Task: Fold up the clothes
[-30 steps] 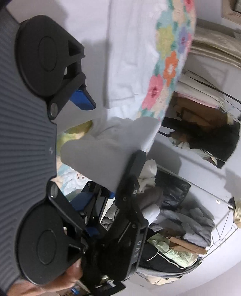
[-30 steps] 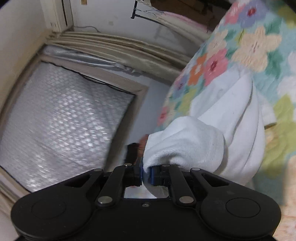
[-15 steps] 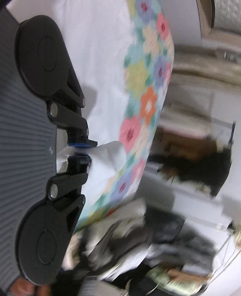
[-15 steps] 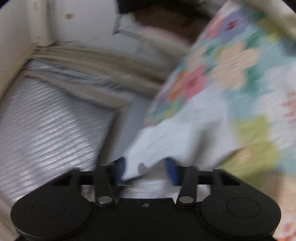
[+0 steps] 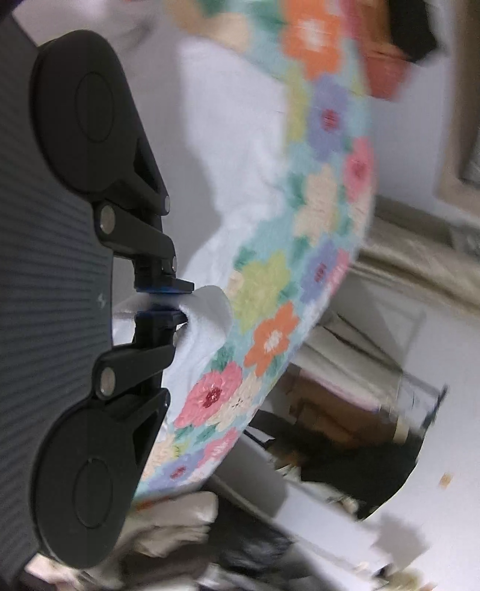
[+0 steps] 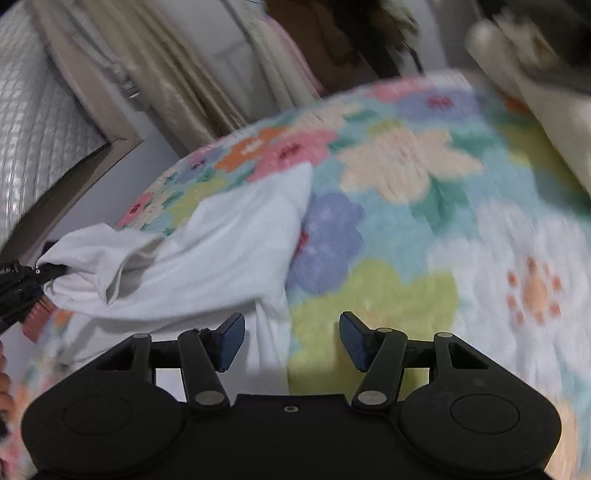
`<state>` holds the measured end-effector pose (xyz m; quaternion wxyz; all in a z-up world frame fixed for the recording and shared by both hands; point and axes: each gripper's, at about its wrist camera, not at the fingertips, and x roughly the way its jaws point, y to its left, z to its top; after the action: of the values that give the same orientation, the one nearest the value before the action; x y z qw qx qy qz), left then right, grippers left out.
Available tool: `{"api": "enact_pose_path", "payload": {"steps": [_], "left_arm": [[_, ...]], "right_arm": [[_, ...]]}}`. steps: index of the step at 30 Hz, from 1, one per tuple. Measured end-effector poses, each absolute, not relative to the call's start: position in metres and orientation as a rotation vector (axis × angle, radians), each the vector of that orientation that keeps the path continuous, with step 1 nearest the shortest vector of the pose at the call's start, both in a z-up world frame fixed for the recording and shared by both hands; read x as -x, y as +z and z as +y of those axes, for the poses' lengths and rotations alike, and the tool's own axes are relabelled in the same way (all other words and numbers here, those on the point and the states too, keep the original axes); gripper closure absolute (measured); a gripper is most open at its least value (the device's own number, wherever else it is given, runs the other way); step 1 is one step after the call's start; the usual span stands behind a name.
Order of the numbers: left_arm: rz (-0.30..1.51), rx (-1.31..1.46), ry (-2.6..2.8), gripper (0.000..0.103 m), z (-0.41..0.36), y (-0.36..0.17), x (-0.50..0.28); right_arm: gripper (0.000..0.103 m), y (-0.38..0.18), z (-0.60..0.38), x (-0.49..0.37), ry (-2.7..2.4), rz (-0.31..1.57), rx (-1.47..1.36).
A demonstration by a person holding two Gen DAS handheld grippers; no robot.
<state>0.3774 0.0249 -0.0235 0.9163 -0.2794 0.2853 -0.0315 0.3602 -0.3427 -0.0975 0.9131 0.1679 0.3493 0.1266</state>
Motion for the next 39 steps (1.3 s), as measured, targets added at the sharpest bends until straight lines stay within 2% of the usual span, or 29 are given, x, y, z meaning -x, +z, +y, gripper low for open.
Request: {"api": "enact_pose_path", "payload": {"steps": [2, 4, 6, 8, 16, 17, 18, 20, 23, 25, 26, 28, 32, 34, 35, 36, 37, 38, 39], "left_arm": [[0.625, 0.672, -0.032, 0.095, 0.038, -0.043, -0.379], [0.65, 0.583, 0.047, 0.093, 0.043, -0.056, -0.382], [0.672, 0.472, 0.131, 0.082, 0.048, -0.068, -0.385], [0.67, 0.468, 0.145, 0.075, 0.058, -0.068, -0.384], [0.614, 0.316, 0.095, 0.074, 0.064, -0.041, -0.367], [0.571, 0.333, 0.021, 0.067, 0.062, -0.035, -0.364], [0.544, 0.331, -0.032, 0.053, 0.057, -0.028, -0.36], [0.543, 0.279, -0.067, 0.037, 0.041, -0.018, -0.362], [0.627, 0.199, -0.13, 0.035, 0.011, -0.019, -0.382], [0.703, 0.131, -0.168, 0.028, -0.01, -0.027, -0.398], [0.738, 0.098, -0.164, 0.022, -0.017, -0.032, -0.406], [0.807, 0.032, -0.142, 0.021, -0.03, -0.042, -0.423], [0.829, -0.155, -0.144, 0.019, -0.055, -0.056, -0.441], [0.826, -0.238, -0.102, 0.023, -0.062, -0.062, -0.445], [0.831, -0.241, -0.071, 0.044, -0.061, -0.063, -0.446], [0.85, -0.207, -0.057, 0.077, -0.054, -0.064, -0.451], [0.865, -0.148, -0.063, 0.088, -0.044, -0.062, -0.454], [0.877, -0.084, -0.074, 0.09, -0.033, -0.059, -0.456], [0.866, -0.045, -0.057, 0.098, -0.023, -0.052, -0.456]], "right_arm": [[0.04, -0.1, -0.33, -0.368, 0.265, 0.714, -0.253], [0.043, -0.105, -0.319, -0.374, 0.254, 0.724, -0.161], [0.054, -0.11, -0.318, -0.373, 0.229, 0.699, -0.099], [0.055, -0.12, -0.33, -0.374, 0.227, 0.666, -0.135], [0.055, -0.112, -0.322, -0.378, 0.199, 0.705, -0.097], [0.055, -0.113, -0.323, -0.38, 0.196, 0.713, -0.117], [0.055, -0.112, -0.324, -0.381, 0.194, 0.719, -0.127], [0.055, -0.108, -0.321, -0.381, 0.181, 0.727, -0.123], [0.054, -0.106, -0.316, -0.381, 0.169, 0.723, -0.086], [0.055, -0.107, -0.316, -0.381, 0.171, 0.722, -0.086], [0.055, -0.108, -0.317, -0.381, 0.174, 0.718, -0.092], [0.055, -0.107, -0.319, -0.379, 0.182, 0.709, -0.108], [0.053, -0.102, -0.31, -0.374, 0.203, 0.645, -0.083], [0.053, -0.101, -0.302, -0.373, 0.213, 0.615, -0.047], [0.053, -0.102, -0.298, -0.373, 0.214, 0.607, -0.02], [0.053, -0.105, -0.296, -0.374, 0.208, 0.605, 0.0], [0.053, -0.107, -0.297, -0.377, 0.204, 0.602, 0.011], [0.054, -0.108, -0.298, -0.379, 0.203, 0.6, 0.02], [0.054, -0.109, -0.3, -0.381, 0.201, 0.597, 0.029]]}}
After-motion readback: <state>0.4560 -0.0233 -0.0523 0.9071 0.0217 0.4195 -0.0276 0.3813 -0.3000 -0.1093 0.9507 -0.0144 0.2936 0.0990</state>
